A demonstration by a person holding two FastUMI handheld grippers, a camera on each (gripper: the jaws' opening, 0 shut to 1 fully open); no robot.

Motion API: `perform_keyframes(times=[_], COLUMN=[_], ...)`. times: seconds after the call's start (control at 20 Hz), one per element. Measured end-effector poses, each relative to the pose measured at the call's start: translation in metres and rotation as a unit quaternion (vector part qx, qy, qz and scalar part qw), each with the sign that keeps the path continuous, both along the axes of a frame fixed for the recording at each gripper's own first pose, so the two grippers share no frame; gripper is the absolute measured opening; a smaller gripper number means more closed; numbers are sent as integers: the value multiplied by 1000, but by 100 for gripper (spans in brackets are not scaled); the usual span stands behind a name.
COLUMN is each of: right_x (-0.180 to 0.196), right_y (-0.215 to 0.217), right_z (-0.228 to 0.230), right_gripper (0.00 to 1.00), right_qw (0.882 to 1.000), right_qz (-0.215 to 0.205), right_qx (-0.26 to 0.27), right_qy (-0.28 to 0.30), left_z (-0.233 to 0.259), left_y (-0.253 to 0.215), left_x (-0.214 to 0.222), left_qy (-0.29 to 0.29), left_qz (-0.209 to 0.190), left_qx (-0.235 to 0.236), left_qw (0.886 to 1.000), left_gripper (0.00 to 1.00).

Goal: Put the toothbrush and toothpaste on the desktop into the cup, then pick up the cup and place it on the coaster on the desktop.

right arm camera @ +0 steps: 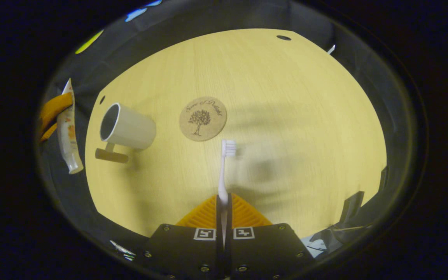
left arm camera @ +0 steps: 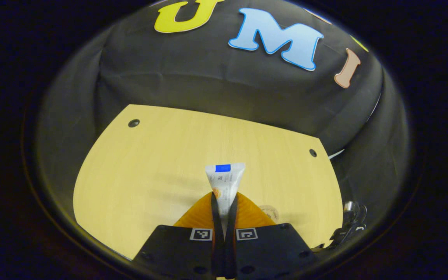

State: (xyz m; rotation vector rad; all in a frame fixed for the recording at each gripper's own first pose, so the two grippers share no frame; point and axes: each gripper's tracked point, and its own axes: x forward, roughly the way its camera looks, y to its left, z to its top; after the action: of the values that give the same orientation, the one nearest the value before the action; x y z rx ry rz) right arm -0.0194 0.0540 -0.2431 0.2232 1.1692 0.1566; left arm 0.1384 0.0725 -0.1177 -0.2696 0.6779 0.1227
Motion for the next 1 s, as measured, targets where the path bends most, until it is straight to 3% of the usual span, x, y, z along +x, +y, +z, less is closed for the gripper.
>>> perform_keyframes(times=[0.45, 0.6, 1.0], right_x=[15, 26, 54], right_y=[5, 7, 16], right_z=[28, 47, 92], right_gripper=[2, 2, 2], right_qw=[999, 997, 992], right_qz=[-25, -38, -46], right_qx=[31, 47, 77], right_qy=[-25, -42, -89], left_z=[-19, -29, -42], left_y=[4, 8, 2], left_x=[61, 62, 56], left_qy=[-64, -77, -115], left_qz=[-9, -15, -21], left_qx=[33, 69, 112], left_qw=[997, 995, 987], left_gripper=[8, 8, 9])
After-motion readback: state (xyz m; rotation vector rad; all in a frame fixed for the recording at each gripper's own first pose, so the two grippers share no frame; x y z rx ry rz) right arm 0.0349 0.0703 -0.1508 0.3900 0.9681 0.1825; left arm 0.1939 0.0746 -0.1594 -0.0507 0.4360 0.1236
